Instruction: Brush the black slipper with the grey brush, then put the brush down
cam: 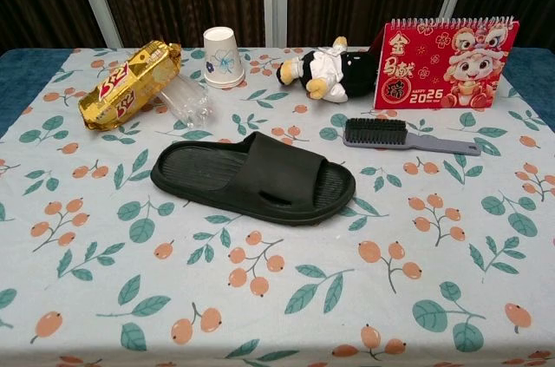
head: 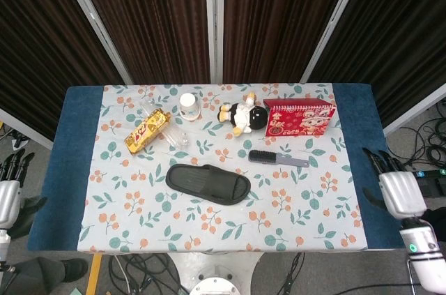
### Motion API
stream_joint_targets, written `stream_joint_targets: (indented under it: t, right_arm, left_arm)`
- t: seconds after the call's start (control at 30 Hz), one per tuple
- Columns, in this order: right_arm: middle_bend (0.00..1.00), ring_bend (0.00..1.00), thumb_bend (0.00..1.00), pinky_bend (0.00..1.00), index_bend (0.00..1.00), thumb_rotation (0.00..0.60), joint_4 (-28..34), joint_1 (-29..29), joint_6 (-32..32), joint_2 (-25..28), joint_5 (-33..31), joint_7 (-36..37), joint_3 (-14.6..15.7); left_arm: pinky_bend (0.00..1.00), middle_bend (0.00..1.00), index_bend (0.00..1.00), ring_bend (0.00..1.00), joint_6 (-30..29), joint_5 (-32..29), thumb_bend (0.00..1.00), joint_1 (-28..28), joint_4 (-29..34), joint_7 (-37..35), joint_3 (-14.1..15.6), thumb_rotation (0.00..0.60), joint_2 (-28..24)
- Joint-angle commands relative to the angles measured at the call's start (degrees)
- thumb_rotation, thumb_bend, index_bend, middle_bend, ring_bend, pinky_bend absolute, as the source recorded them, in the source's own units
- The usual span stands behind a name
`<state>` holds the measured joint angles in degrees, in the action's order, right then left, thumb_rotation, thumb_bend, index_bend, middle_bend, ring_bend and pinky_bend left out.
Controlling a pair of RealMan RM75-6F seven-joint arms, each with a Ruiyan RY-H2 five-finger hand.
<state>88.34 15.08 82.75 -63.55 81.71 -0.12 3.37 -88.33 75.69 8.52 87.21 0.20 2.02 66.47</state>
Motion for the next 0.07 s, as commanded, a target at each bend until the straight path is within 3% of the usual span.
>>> stream_joint_targets:
  t: [0.03, 0.07]
  right_arm:
    - [0.13, 0.06, 0.23, 0.17, 0.01, 0.600, 1.09, -5.57, 5.58, -0.19, 1.04, 2.20, 1.30]
    - [0.12, 0.04, 0.23, 0.15, 0.00, 0.600, 0.99, -6.22, 6.32, -0.49, 1.20, 2.27, 1.20]
  left_arm:
    - [0.13, 0.13, 0.11, 0.03, -2.51, 1.11, 0.22, -2.08, 1.61, 2.98, 0.47, 0.600, 0.92]
    - [0.13, 0.13, 0.11, 0.03, -2.96, 1.47, 0.22, -2.46, 1.92, 3.42, 0.51, 0.600, 1.05]
